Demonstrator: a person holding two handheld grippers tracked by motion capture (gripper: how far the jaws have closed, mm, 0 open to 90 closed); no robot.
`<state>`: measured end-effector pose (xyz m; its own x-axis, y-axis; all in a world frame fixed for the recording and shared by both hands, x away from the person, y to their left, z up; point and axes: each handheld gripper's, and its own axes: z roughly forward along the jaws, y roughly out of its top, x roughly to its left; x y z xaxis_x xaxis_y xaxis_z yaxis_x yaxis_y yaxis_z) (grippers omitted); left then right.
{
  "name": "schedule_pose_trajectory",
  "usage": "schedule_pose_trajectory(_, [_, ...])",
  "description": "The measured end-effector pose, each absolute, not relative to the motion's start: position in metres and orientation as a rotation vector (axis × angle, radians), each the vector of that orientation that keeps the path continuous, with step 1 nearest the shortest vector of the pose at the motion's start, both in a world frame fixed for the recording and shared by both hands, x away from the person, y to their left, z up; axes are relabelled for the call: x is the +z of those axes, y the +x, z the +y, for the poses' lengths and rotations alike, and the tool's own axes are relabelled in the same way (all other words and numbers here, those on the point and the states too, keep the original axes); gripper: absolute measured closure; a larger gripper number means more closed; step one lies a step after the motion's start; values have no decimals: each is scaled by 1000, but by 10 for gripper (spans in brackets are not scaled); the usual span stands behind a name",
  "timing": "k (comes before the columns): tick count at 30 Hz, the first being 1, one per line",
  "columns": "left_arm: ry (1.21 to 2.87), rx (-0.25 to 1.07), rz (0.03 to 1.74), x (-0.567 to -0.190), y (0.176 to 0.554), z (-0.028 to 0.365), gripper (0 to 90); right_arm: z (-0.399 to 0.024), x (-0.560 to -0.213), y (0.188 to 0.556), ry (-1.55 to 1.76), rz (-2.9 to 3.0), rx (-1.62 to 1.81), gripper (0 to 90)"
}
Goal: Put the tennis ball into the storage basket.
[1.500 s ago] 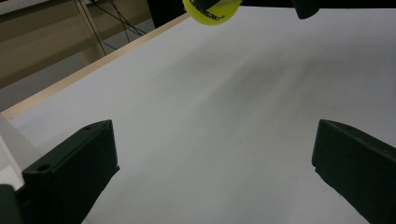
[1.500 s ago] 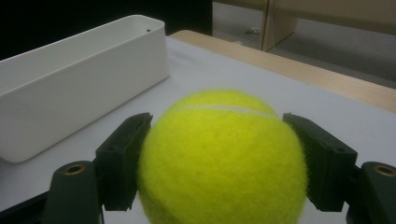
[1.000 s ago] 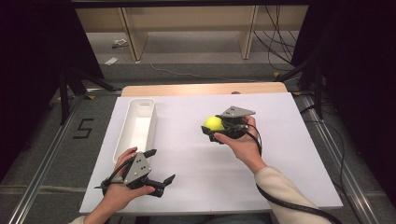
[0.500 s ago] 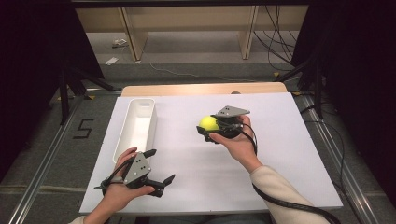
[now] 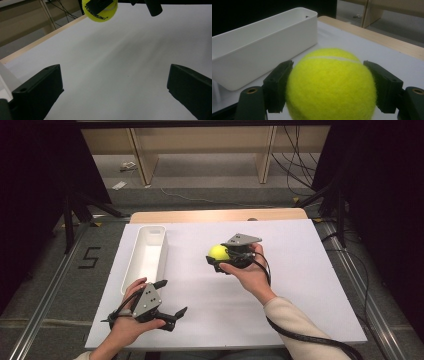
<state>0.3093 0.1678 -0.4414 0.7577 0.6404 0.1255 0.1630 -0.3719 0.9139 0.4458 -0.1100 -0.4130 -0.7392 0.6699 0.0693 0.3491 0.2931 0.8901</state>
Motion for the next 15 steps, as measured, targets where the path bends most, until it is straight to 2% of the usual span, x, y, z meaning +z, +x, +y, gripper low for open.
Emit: schedule_pose_trajectory(15, [1918, 577, 610, -441, 309, 168, 0, -103, -414, 447, 917, 2258, 1427, 271])
